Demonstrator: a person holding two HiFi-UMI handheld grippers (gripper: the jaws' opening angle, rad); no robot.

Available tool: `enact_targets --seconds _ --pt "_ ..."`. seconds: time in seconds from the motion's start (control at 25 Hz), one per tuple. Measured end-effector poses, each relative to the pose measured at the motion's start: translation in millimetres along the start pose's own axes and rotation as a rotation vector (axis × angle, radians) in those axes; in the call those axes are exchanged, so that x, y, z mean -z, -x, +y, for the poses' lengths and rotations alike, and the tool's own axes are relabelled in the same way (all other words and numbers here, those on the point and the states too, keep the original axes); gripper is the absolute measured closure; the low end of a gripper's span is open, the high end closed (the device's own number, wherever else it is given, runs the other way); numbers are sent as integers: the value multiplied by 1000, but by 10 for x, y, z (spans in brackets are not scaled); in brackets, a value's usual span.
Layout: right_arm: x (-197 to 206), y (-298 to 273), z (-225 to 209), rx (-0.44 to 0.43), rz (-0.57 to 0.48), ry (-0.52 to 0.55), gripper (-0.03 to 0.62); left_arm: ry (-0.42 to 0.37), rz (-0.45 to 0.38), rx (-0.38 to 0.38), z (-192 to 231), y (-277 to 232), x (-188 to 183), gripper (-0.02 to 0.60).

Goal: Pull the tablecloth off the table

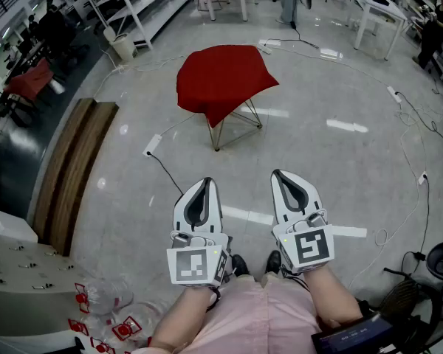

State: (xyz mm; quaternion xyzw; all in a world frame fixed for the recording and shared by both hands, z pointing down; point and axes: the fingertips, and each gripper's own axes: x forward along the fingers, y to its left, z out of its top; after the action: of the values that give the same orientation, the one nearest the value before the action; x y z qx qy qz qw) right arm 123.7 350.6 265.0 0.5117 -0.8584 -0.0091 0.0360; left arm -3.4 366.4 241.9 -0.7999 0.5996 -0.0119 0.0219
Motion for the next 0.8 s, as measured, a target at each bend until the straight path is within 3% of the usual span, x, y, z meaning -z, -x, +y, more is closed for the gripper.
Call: enact_targets --seconds 0.12,0.56,0.8 --pt "26 20 -72 -23 -40 21 577 -1 1 1 -96 -44 15 560" --pt "168 176 -388 -84 -25 -43 576 -12 10 -28 -435 -124 40 560" --pt "286 83 -495 -96 -18 -67 576 -13 37 -44 -411 -206 92 560"
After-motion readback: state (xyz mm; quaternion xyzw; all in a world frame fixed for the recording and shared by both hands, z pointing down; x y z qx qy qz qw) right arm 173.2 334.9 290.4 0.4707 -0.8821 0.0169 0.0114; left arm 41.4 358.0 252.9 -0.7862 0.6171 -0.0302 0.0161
